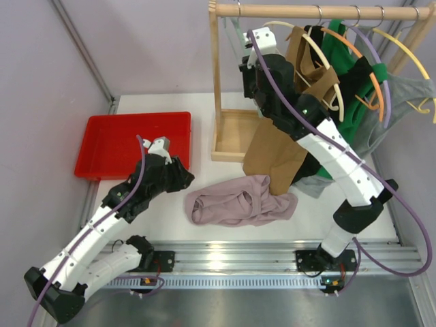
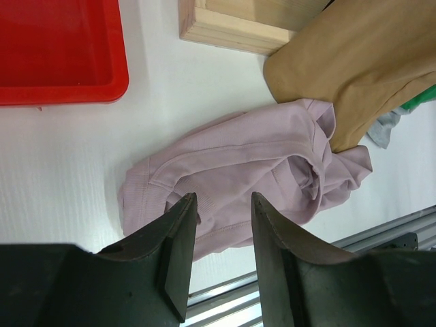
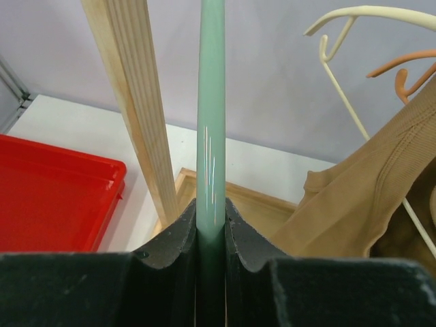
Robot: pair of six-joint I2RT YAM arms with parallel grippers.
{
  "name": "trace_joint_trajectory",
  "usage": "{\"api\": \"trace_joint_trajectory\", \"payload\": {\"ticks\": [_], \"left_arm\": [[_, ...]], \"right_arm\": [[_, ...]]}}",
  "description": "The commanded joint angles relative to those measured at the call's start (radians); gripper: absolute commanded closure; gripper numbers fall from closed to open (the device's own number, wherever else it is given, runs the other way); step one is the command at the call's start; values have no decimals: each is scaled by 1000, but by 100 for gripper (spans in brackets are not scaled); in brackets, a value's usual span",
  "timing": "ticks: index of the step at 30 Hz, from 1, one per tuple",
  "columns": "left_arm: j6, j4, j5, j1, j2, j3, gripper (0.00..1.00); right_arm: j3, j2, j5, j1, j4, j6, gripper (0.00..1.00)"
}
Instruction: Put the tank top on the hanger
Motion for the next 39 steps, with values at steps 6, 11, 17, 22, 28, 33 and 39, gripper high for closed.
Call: {"api": "trace_joint_trajectory", "payload": {"ticks": [6, 11, 17, 22, 28, 33, 39], "left_arm": [[9, 52, 18, 2, 13, -1, 57], [6, 58, 24, 4, 21, -1, 57], [7, 62, 26, 2, 24, -4, 57], [1, 70, 34, 2, 26, -15, 56], [-45, 38, 21, 2, 16, -38, 55], [-77, 13, 14, -17, 30, -99, 57], [-178, -67, -84, -83, 62, -142, 59]], "right_arm": [[-87, -140, 29, 11, 174, 20, 100], [-144, -177, 21, 11, 207, 24, 100], [-221, -227, 7, 11, 196, 55, 100], [-314, -316, -13, 13, 182, 99, 100], [-417, -430, -79, 11, 99, 176, 100], [-579, -568, -237, 14, 26, 268, 100], [-811, -739, -424, 34, -14, 343, 100]]}}
